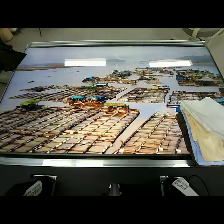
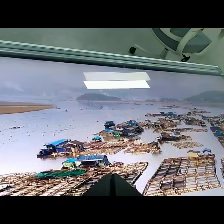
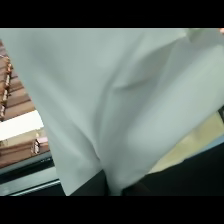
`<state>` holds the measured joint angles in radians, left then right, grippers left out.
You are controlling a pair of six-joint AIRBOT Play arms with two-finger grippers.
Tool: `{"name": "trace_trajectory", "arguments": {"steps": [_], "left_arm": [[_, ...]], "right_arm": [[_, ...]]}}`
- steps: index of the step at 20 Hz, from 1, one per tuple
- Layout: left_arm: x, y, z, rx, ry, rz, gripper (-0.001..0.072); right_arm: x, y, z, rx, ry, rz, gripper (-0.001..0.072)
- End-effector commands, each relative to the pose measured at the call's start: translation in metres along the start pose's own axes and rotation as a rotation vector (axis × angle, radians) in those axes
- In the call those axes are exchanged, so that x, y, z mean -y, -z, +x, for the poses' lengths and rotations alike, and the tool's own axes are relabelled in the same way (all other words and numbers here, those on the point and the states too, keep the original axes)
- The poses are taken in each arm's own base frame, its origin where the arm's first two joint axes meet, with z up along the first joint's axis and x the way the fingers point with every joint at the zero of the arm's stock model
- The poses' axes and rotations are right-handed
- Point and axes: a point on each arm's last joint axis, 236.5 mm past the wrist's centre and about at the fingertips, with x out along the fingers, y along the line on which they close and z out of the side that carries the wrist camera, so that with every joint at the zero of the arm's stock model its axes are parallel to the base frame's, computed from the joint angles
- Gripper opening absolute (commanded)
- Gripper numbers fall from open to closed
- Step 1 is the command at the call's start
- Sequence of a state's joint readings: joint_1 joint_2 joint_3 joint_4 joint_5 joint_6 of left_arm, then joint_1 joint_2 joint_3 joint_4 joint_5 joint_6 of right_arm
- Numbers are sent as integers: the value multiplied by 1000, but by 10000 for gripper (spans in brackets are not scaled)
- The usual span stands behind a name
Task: Fold the shirts.
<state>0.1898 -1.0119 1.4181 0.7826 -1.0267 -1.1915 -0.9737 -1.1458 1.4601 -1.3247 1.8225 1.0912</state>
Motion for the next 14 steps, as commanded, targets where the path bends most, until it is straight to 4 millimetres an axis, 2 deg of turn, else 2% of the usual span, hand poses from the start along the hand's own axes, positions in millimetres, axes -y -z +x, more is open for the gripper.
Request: {"name": "trace_trajectory", "arguments": {"steps": [1,4,6,8,10,12,13,14], "left_arm": [[-1,-1,1,3,-2,5,26],[-1,-1,1,3,-2,5,26],[-1,-1,1,3,-2,5,26],[-1,-1,1,3,-2,5,26],[-1,-1,1,4,-2,4,26],[-1,-1,0,4,-1,4,26],[0,-2,0,6,-1,5,26],[1,-2,-1,8,1,5,26]], "right_arm": [[17,48,32,-187,41,45,25],[23,68,68,-259,28,50,25],[34,84,82,-316,63,58,25],[41,93,92,-345,90,60,25],[45,93,98,-336,103,59,26],[54,94,96,-341,139,56,31],[59,94,95,-340,164,53,117],[63,88,94,-316,179,47,343]]}}
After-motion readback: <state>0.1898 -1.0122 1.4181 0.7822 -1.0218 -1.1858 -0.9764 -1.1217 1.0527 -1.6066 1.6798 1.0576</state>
